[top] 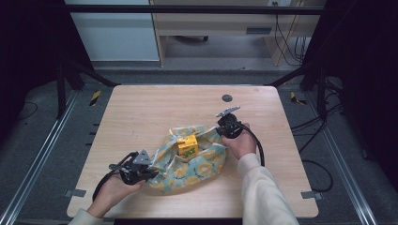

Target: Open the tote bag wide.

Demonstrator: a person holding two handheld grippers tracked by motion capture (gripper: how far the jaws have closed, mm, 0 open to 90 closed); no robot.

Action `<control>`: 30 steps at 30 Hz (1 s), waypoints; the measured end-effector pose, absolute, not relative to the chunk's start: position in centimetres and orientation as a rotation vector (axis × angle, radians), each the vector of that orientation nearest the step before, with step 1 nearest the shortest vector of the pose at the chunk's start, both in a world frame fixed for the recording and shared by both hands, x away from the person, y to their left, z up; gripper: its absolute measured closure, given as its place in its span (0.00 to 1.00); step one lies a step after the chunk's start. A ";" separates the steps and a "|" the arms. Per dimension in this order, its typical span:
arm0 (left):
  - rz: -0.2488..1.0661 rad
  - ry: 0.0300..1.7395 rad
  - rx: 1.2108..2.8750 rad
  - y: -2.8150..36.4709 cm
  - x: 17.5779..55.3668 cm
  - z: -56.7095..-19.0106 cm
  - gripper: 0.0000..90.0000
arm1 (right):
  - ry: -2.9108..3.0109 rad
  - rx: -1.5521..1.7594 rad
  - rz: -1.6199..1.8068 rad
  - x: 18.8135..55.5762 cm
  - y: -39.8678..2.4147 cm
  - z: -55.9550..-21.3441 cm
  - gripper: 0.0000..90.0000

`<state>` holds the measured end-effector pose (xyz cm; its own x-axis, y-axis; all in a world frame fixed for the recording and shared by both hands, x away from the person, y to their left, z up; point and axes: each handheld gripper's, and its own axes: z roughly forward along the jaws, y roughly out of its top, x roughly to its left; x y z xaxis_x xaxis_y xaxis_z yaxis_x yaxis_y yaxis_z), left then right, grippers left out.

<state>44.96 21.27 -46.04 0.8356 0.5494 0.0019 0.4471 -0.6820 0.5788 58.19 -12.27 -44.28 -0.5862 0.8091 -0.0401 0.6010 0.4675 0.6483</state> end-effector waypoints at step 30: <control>0.461 0.744 2.315 22.5 45.7 -40.3 0.37 | 2.285 1.056 1.085 48.3 -14.4 -38.1 0.24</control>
<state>45.69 22.54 -40.30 0.7765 0.6175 0.1253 0.3868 -0.6242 0.6788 48.32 -14.37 -38.14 -0.6357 0.7713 -0.0322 0.4622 0.4137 0.7843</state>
